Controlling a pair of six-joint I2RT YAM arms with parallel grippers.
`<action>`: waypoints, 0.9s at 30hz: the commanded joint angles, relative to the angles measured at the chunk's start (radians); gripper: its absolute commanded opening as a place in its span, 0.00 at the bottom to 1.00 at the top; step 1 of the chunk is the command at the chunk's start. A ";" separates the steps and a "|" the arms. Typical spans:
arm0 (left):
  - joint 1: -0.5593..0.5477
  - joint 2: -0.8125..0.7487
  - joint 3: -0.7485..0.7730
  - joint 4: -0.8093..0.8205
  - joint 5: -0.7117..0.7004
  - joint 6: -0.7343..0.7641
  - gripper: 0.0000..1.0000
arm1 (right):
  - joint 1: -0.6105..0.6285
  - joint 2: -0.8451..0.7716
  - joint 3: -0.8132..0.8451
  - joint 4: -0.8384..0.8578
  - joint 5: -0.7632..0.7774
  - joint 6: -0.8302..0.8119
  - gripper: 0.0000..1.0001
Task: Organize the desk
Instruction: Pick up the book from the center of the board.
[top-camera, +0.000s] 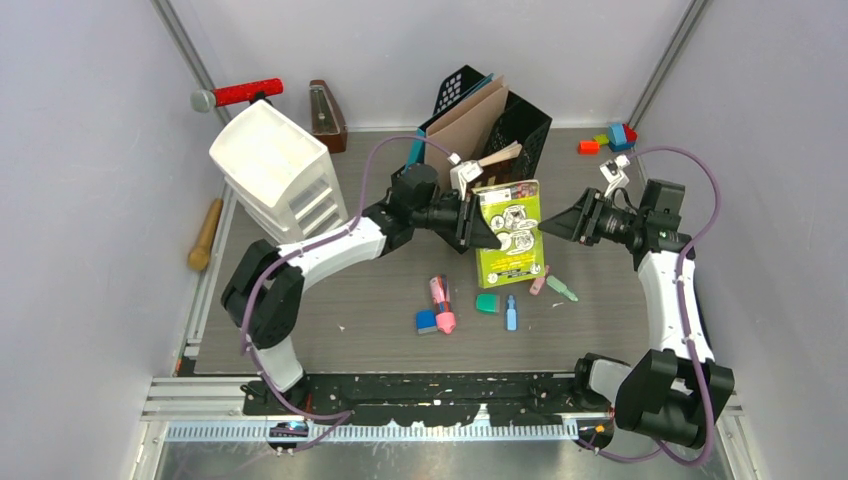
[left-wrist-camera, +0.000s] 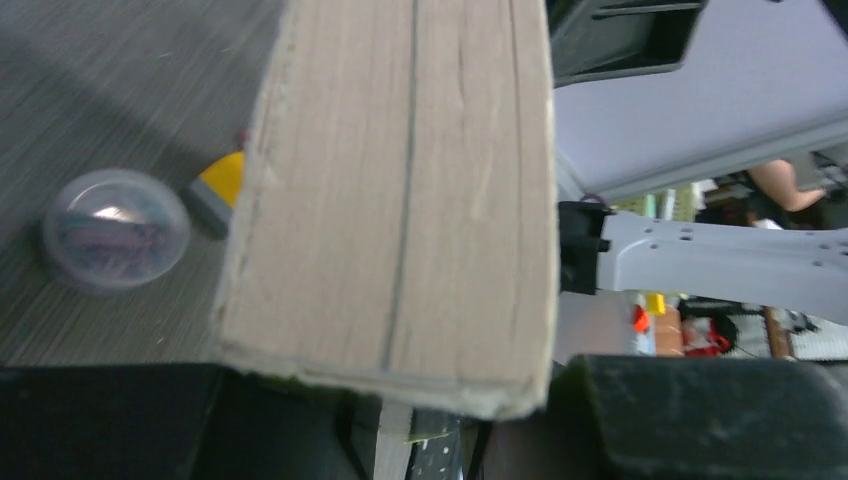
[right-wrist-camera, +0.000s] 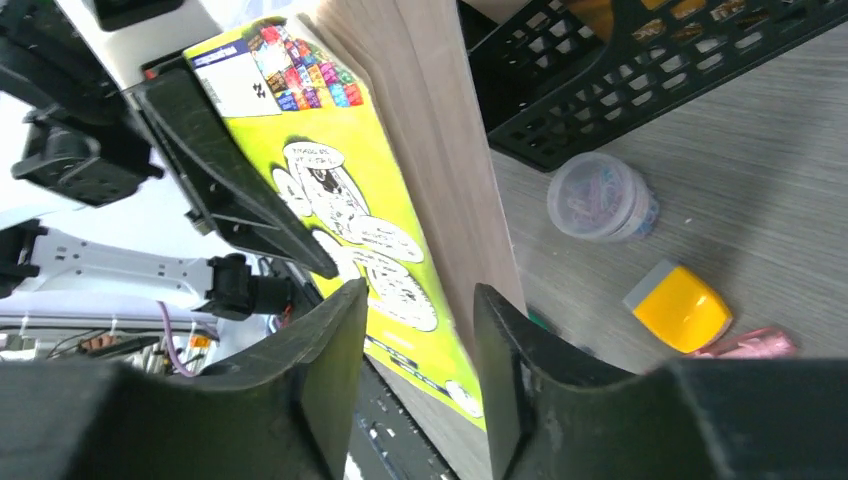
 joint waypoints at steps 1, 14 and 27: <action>0.009 -0.116 0.027 -0.247 -0.095 0.250 0.00 | 0.003 0.027 0.048 -0.083 0.008 -0.159 0.57; -0.049 -0.357 -0.021 -0.599 -0.401 0.721 0.00 | 0.129 -0.006 0.120 -0.108 0.057 -0.270 0.91; -0.049 -0.530 -0.063 -0.784 -0.253 1.003 0.00 | 0.477 -0.005 0.322 -0.406 0.166 -0.662 0.92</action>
